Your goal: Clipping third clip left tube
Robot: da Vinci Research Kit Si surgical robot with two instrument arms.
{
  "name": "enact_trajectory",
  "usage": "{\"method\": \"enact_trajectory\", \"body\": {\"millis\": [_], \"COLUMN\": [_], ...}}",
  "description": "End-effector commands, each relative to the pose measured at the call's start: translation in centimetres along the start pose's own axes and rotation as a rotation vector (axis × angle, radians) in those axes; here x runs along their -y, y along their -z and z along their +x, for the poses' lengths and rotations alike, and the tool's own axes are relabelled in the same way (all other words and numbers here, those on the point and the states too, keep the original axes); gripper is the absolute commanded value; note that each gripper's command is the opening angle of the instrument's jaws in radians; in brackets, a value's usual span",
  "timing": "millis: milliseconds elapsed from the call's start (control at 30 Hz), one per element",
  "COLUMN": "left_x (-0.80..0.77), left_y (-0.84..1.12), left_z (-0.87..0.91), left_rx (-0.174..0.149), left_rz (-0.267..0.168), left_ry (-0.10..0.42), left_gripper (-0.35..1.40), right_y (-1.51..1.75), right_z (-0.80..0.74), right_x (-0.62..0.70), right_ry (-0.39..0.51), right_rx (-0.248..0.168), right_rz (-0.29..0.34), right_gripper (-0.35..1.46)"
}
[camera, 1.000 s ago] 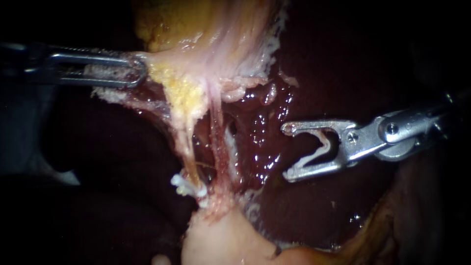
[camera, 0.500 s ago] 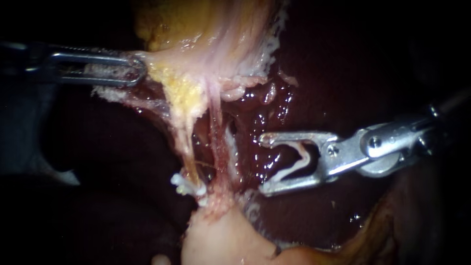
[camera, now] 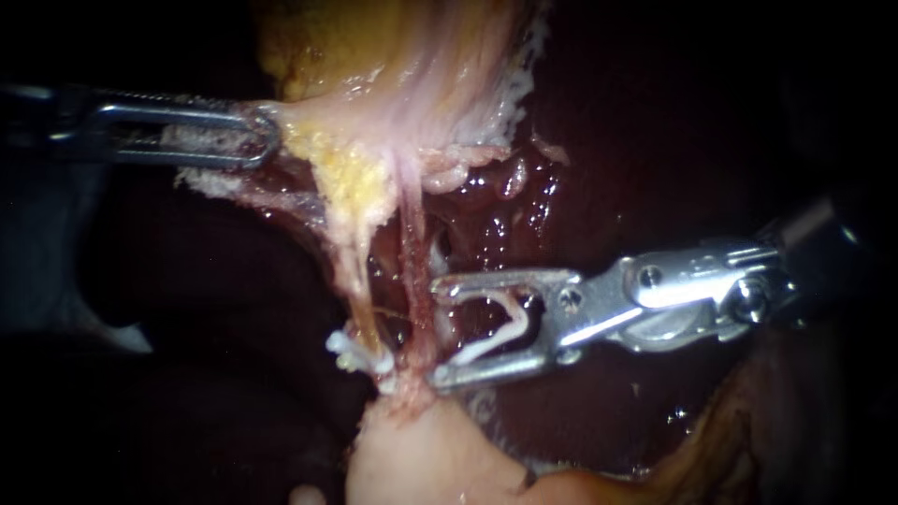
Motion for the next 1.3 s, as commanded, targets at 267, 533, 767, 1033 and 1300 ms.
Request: {"method": "enact_trajectory", "body": {"millis": [267, 533, 767, 1033, 1300], "left_x": [-0.03, -0.05, -0.06, -0.06, -0.06], "left_y": [0.0, -0.01, -0.01, -0.02, -0.02], "left_z": [0.0, 0.0, 0.0, 0.0, 0.0], "left_rx": [-0.001, -0.002, -0.002, -0.003, -0.003], "left_rz": [0.003, 0.004, 0.004, 0.005, 0.005], "left_ry": [0.001, 0.002, 0.002, 0.002, 0.002], "left_gripper": [-0.35, -0.35, -0.35, -0.35, -0.35], "right_y": [-0.07, -0.23, -0.37, -0.52, -0.68], "right_z": [0.01, -0.06, -0.2, -0.22, -0.13], "right_x": [-0.12, -0.19, -0.28, -0.42, -0.36], "right_ry": [-0.034, -0.048, -0.046, -0.042, -0.034], "right_rx": [-0.007, -0.006, -0.003, -0.005, -0.049], "right_rz": [-0.006, -0.009, -0.007, 0.007, 0.071], "right_gripper": [0.48, 0.48, 0.48, 0.48, 0.48]}}
